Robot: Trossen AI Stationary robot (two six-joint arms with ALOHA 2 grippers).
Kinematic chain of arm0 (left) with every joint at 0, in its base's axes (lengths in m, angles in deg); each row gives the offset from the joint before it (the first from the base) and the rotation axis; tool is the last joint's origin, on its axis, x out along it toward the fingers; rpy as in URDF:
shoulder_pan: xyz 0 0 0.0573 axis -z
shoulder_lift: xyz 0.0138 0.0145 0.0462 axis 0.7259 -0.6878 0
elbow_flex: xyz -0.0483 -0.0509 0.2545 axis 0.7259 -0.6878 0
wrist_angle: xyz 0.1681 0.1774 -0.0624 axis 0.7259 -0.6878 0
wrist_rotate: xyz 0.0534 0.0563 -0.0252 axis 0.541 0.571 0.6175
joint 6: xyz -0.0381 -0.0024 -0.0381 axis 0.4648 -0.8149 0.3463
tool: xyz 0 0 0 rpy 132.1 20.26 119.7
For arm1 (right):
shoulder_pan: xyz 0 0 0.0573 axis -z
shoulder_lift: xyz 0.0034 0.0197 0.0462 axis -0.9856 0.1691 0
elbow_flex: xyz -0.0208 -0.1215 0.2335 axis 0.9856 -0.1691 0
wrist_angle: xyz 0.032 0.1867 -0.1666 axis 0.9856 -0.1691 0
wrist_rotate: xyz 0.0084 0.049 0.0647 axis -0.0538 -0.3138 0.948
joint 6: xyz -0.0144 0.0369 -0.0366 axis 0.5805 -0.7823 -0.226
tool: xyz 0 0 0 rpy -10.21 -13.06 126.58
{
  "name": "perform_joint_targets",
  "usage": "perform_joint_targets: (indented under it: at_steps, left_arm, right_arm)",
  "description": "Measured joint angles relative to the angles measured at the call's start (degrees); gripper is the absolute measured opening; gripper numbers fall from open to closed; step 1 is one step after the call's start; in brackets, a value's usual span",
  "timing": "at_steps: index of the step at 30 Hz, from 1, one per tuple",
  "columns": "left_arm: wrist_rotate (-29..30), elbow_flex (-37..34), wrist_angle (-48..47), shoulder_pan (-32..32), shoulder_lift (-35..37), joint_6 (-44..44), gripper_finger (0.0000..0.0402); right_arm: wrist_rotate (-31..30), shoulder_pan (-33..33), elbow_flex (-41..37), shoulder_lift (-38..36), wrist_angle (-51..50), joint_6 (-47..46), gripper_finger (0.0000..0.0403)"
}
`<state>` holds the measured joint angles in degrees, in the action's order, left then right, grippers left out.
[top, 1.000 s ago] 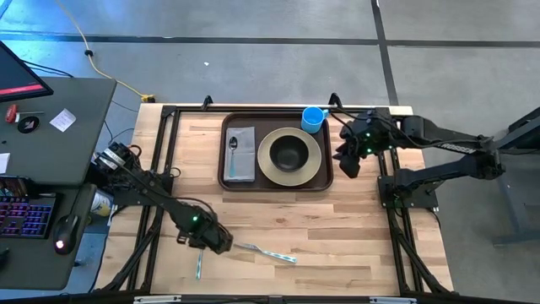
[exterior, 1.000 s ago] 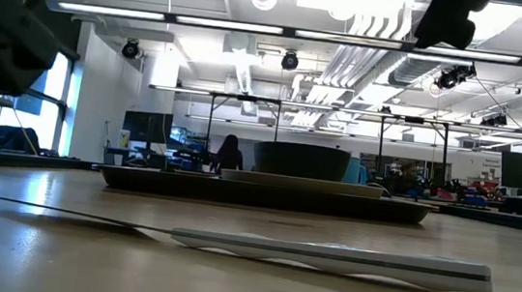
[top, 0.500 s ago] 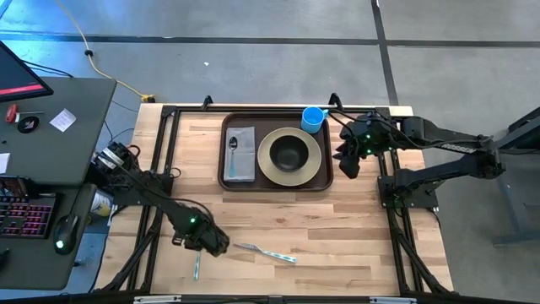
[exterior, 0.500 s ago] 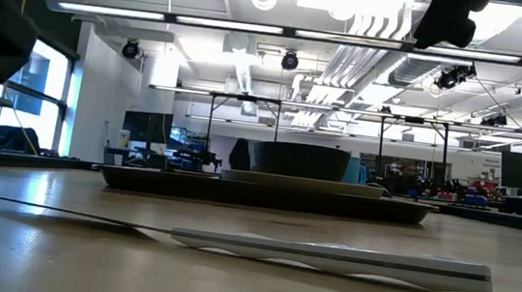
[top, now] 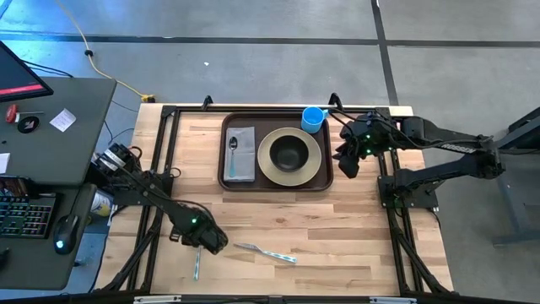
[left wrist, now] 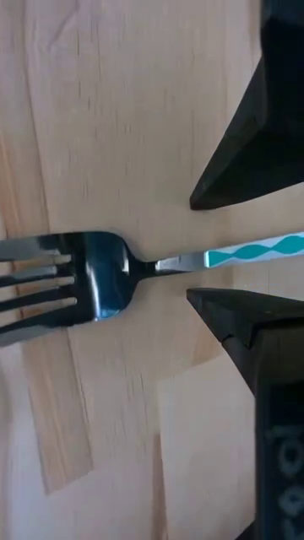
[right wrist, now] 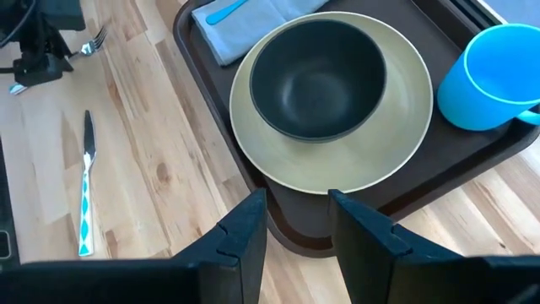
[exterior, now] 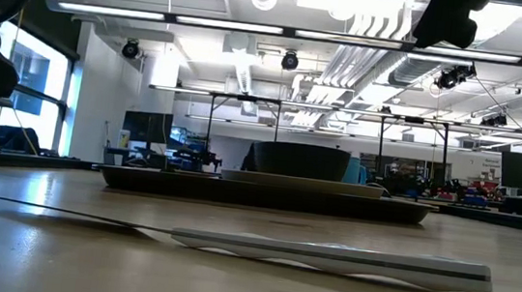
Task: Set up tray
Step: Put the blue fork on the gray napkin to the right of the blue spoon
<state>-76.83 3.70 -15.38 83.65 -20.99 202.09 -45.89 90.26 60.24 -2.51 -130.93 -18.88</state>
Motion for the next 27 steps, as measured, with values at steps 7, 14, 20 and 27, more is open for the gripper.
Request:
perform_joint_targets:
  at_steps: [7,14,20,27]
  left_arm:
    - [0.86,-0.24,0.89,-0.02,-0.74,0.01,0.0190]
    - [2.20,-0.20,1.60,0.00,-0.87,0.02,0.0086]
    - [3.87,-0.13,1.01,0.04,-0.87,0.21,0.0041]
    - [5.56,1.48,-0.23,0.04,-1.09,4.06,0.0065]
  right_arm:
    - [-0.22,0.00,0.00,0.00,-0.09,0.15,0.0119]
    - [-2.40,0.00,0.00,0.00,-0.09,0.40,0.0119]
    - [-2.43,0.00,0.00,0.00,-0.09,0.59,0.0119]
    - [-2.43,0.00,0.00,0.00,-0.09,1.48,0.0119]
